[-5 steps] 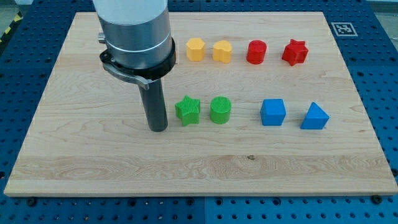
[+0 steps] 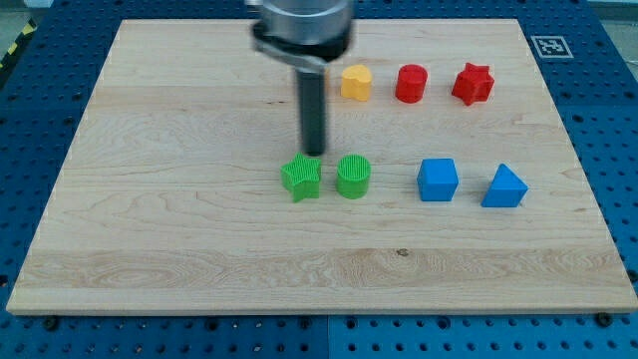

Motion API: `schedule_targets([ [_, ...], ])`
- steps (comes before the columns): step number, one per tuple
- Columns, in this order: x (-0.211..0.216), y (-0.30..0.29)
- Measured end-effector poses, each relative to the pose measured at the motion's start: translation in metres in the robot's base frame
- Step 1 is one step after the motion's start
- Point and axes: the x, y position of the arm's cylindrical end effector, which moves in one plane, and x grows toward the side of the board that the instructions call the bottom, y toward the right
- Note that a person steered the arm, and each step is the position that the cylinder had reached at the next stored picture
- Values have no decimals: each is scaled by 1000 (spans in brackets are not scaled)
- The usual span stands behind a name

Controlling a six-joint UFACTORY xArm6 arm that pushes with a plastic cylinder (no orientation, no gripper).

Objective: Move your arm towards centre right

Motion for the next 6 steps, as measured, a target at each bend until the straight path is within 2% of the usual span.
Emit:
schedule_targets([
  [1, 0, 85],
  [4, 17, 189],
  [5, 21, 206],
  [6, 21, 194],
])
